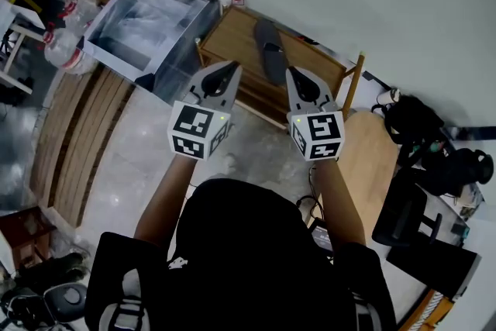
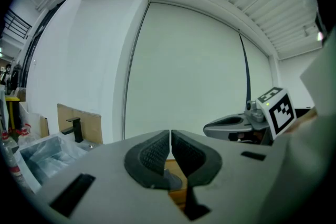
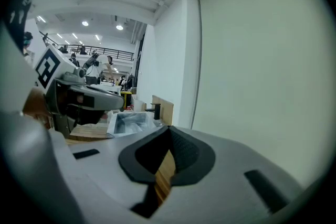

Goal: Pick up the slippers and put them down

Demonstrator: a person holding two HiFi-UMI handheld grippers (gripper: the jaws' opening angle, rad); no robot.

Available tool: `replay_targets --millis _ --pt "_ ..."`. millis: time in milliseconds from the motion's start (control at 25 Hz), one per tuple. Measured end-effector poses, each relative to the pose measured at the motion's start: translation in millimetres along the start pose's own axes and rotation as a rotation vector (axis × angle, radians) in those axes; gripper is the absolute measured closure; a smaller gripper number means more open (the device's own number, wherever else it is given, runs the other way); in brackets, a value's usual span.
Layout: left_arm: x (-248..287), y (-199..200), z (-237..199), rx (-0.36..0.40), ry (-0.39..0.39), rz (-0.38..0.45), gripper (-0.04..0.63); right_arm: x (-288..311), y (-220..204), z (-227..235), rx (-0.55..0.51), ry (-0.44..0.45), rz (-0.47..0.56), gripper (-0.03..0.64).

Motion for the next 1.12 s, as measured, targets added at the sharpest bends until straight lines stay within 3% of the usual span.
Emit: replay_targets --millis 640,1120 --pt "13 -20 -25 -0.037 -0.032 -0.017 0.583 27 -22 2 -0.037 -0.018 -0.077 0.621" --pt "77 -39 -32 -0.057 -0.027 -0.094 0.583 60 -47 53 -0.026 0.009 -0.142 0.62"
Point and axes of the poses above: the fingertips, and each gripper's own axes: x forward along the fingers, z to its right, y out of its top, the point moved 2 cm from there along -x, backward along the fingers, and after that the axes turned 3 degrees about x, right-handed, at the moved point
